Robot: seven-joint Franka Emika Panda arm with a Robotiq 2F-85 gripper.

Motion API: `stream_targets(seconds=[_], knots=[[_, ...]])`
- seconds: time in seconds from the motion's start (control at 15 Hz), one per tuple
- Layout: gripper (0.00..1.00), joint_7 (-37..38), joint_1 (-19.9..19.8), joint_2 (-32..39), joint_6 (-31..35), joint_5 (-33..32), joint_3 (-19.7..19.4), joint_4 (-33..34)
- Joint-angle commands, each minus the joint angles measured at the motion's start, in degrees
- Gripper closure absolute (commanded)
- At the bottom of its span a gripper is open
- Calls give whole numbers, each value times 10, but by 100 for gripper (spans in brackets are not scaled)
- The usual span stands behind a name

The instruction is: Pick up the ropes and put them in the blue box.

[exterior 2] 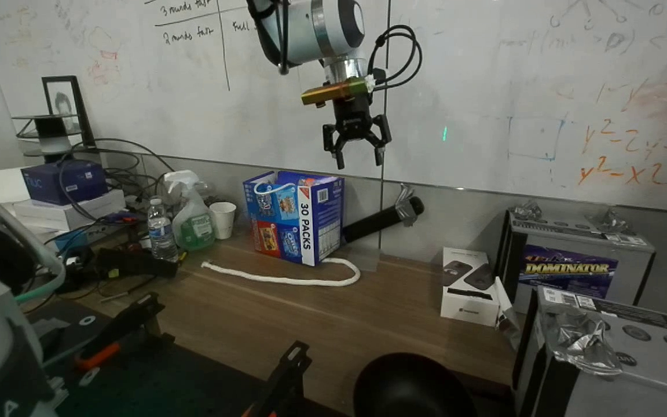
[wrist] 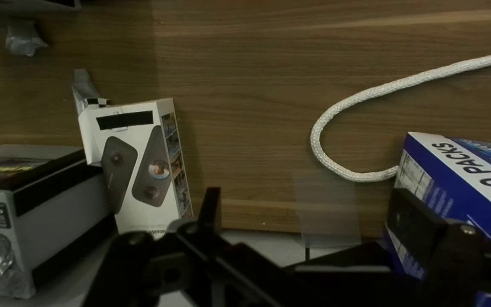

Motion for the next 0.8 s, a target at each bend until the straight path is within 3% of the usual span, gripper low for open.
stream_targets(seconds=[0.0, 0.33, 0.73], knots=[[0, -57, -31, 19, 57, 50, 14, -29], [0, -125, -57, 90, 103, 121, 43, -15], [0, -154, -71, 178, 137, 151, 53, 25]])
